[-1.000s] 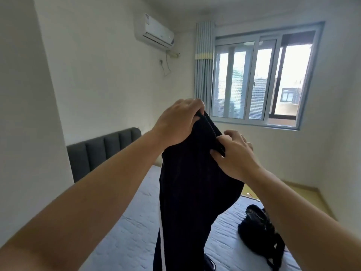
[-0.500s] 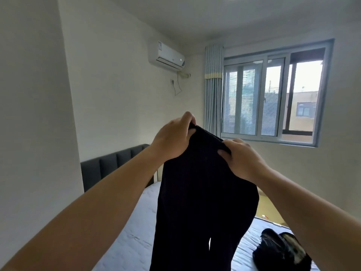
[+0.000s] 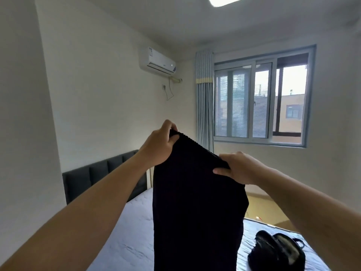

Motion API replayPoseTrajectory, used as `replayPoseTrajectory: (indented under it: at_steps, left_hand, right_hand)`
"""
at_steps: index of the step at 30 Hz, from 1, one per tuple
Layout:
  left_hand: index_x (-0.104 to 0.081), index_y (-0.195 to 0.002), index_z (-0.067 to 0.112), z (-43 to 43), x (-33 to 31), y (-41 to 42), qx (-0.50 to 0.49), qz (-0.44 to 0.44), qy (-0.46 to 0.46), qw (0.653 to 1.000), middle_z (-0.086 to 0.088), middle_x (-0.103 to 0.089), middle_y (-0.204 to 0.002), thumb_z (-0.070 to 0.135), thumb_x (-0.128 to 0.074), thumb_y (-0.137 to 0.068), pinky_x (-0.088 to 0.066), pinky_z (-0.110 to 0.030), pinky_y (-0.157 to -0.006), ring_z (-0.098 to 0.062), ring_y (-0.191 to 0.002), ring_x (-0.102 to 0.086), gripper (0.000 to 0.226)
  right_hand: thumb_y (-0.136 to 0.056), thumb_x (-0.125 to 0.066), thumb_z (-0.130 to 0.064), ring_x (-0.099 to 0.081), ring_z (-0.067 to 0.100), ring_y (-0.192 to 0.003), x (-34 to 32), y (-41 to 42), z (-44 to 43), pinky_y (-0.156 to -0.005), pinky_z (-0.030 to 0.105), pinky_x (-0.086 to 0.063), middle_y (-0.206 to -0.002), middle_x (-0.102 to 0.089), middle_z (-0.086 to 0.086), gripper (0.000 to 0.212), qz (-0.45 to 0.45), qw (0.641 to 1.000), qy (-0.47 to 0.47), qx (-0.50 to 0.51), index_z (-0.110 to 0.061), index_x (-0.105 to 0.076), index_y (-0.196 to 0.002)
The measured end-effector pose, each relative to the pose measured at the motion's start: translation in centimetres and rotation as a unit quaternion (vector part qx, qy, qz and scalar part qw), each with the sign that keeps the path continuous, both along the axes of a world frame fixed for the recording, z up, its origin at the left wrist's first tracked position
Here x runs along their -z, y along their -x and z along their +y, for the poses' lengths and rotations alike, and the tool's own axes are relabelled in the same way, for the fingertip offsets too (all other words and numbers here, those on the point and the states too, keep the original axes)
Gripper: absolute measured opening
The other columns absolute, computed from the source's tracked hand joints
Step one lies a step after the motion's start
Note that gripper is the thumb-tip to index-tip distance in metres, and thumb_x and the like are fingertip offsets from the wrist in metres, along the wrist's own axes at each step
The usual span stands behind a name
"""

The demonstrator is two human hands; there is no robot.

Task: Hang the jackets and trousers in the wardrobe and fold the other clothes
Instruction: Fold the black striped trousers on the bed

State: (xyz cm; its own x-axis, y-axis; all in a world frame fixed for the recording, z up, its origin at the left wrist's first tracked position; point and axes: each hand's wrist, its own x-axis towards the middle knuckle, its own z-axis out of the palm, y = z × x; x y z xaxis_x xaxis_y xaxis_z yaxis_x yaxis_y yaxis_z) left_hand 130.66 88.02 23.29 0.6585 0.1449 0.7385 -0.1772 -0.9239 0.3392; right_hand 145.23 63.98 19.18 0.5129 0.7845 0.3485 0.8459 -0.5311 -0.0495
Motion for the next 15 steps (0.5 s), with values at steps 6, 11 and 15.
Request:
replayPoseTrajectory:
  at_steps: [6, 11, 15]
  left_hand:
    - [-0.047, -0.099, 0.032, 1.9, 0.2, -1.8, -0.006, -0.020, 0.048, 0.999, -0.003, -0.059, -0.075, 0.023, -0.057, -0.101, -0.040, -0.016, -0.051, -0.006, -0.052, -0.044, 0.014]
    - [-0.051, -0.090, 0.038, 2.1, 0.2, -2.9, 0.024, 0.012, 0.085, 0.996, 0.010, -0.060, -0.066, 0.022, -0.060, -0.099, -0.039, -0.015, -0.044, -0.001, -0.046, -0.047, 0.021]
    - [-0.050, -0.087, 0.044, 1.8, 0.4, -3.4, 0.024, 0.009, 0.097, 0.995, 0.009, -0.057, -0.062, 0.023, -0.060, -0.099, -0.037, -0.016, -0.042, -0.003, -0.043, -0.045, 0.026]
  right_hand:
    - [-0.096, -0.045, -0.066, -0.054, 0.019, -0.077, -2.2, -1.3, -2.2, -0.071, 0.037, -0.048, -0.089, -0.052, -0.007, 0.044, -0.132, 0.982, -0.130, 0.027, -0.023, -0.054, -0.101]
    - [-0.091, -0.024, -0.077, -0.045, 0.013, -0.061, -4.2, -1.3, -2.9, -0.062, 0.033, -0.036, -0.071, -0.045, -0.013, 0.052, -0.222, 0.969, -0.057, 0.094, -0.029, -0.043, -0.082]
    - [-0.091, -0.028, -0.078, -0.039, 0.008, -0.055, -4.5, -1.3, -3.2, -0.059, 0.032, -0.033, -0.066, -0.043, -0.013, 0.054, -0.209, 0.969, -0.047, 0.122, -0.027, -0.042, -0.078]
